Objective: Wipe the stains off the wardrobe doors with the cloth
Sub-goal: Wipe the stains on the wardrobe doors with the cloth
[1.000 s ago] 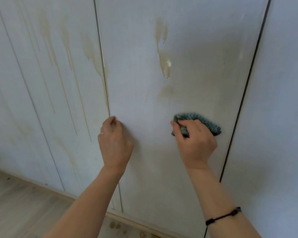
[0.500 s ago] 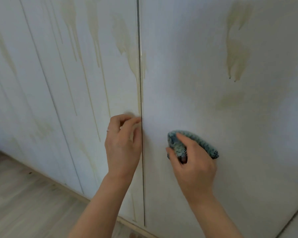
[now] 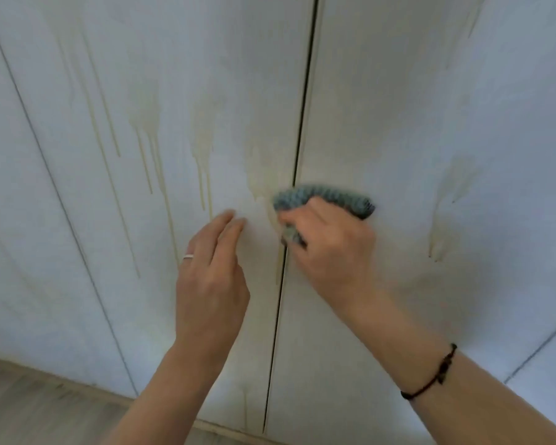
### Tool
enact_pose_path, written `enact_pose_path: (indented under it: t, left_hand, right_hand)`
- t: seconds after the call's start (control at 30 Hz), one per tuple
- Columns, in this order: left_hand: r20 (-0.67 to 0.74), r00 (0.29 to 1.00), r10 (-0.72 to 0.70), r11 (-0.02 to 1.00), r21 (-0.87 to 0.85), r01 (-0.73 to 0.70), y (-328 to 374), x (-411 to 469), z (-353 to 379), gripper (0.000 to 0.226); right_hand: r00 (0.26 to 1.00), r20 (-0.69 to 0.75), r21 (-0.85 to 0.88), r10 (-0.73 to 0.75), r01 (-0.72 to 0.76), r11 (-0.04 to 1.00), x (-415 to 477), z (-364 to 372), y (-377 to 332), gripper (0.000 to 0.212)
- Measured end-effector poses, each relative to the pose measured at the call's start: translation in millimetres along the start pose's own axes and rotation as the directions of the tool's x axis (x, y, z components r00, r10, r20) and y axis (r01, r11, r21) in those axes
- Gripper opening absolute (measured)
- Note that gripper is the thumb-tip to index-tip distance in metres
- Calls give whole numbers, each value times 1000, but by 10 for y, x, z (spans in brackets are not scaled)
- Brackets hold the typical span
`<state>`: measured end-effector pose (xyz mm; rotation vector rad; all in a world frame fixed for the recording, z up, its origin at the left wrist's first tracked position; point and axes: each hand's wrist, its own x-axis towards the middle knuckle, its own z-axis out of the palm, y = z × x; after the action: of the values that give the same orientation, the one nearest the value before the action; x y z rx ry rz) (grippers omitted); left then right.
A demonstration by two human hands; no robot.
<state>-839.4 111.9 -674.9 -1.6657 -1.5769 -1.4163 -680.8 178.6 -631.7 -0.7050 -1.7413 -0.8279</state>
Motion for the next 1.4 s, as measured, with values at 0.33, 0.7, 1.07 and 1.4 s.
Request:
enact_pose_path:
  t: [0.33,0.7,1.07,1.4]
  left_hand:
    - [304,935,180,979,41,-202,-269,-20,51,75]
    - [384,891,241,962,25,-271,-334,87,-18,77]
    - [166,924,343,938,-14,-346,31,635,-327,57]
    - [205,935,290,898,281,-340,796,1055,-136,65]
  right_hand:
    - [963,158,-82,219,-208,975,549,-278,-49,53]
    - [904,375,-149,-207,279,949,-139,-166,-119,6]
    - [925,371,-84,-80,119,989,-1038,-222,-48,10]
    - [975,-98,-263,201,-220,939,112,-1005,860,16]
